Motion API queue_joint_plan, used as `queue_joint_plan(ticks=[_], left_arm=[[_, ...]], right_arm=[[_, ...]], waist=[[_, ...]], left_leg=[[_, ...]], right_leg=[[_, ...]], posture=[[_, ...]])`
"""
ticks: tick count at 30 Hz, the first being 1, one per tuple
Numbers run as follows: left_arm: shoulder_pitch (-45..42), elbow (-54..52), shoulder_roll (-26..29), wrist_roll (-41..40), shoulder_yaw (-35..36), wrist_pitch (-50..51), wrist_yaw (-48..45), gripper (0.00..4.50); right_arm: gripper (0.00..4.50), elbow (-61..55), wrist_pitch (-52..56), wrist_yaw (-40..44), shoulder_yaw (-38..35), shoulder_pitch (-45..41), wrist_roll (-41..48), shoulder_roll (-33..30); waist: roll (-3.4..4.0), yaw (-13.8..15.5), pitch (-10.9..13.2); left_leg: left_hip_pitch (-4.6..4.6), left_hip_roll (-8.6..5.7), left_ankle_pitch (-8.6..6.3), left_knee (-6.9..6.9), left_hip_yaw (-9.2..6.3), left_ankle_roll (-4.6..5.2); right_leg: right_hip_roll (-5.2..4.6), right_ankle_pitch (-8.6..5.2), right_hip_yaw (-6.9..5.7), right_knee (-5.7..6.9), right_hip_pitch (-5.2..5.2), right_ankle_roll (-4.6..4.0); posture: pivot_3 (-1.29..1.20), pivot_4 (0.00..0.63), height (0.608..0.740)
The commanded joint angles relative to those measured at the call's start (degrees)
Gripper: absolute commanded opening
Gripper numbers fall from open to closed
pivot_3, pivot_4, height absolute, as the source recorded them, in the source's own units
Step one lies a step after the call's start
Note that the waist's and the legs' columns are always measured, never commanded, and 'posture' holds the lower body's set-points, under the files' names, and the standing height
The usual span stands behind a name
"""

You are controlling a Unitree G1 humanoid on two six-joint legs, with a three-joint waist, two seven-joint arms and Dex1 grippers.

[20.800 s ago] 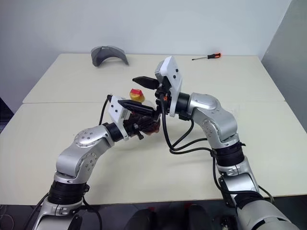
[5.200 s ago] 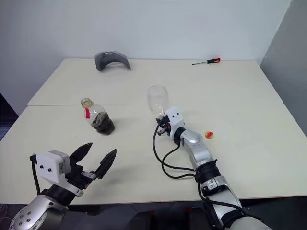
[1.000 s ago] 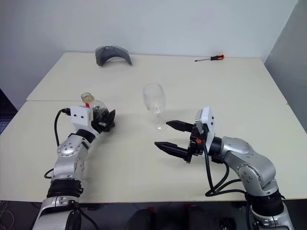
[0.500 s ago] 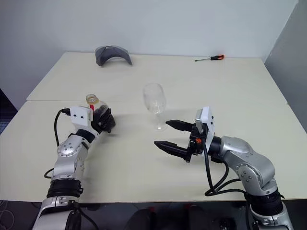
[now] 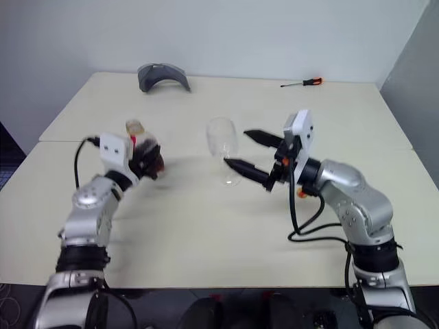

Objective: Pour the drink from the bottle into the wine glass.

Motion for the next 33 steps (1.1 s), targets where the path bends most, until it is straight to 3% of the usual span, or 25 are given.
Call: queue_joint_plan(ticks=[1, 6, 10, 20, 33], left_arm=[[-7.54, 2.42, 3.52, 3.37, -3.21, -2.46, -3.68, 1.02], [-15.67, 9.93, 5.53, 6.81, -7.32, -7.9, -8.33, 1.02], [-21.47, 17.59, 6.69, 11.34, -11.68, -15.41, -11.57, 1.02], [-34.0, 33.71, 5.33, 18.1, -17.48, -31.02, -13.92, 1.02], [-40.08, 41.92, 5.41, 24.79, -21.17, -44.58, -13.01, 1.02]], right_arm=[[4.5, 3.58, -4.69, 0.95, 0.03, -2.36, -4.74, -0.98], [4.5, 7.08, -7.66, 2.19, 0.96, -4.2, -7.92, -0.06], [4.5, 8.71, -8.97, 2.8, 1.6, -5.03, -9.44, 1.0], [4.5, 10.25, -10.52, 3.51, 2.0, -5.47, -11.3, 2.68], [4.5, 9.85, -10.88, 3.11, 1.83, -5.0, -12.0, 3.27]], waist=[[0.0, 0.03, 0.0], [0.01, -0.07, 0.0], [0.0, -0.27, 0.0], [0.0, -0.29, 0.01], [0.0, -0.46, 0.01]], left_leg=[[-0.1, -0.01, 0.01, 0.06, 0.0, -0.03], [-0.47, -0.04, 0.01, 0.41, 0.2, -0.03], [-1.2, -0.04, 0.02, 0.56, 0.24, -0.05], [-1.16, -0.05, 0.03, 0.65, 0.28, -0.05], [-1.16, -0.05, 0.04, 0.72, 0.31, -0.04]], right_leg=[[0.0, 0.0, -0.01, -0.03, -0.03, 0.0], [-0.07, -0.02, 0.08, -0.14, -0.18, 0.04], [-0.07, 0.01, 0.07, 0.1, -1.01, 0.05], [-0.08, 0.01, 0.07, 0.38, -1.05, 0.05], [-0.08, 0.01, 0.1, 0.77, -1.21, 0.04]], posture=[[0.0, 0.15, 0.74], [0.0, 0.15, 0.74], [0.0, 0.15, 0.74], [0.0, 0.15, 0.74], [0.0, 0.15, 0.74]])
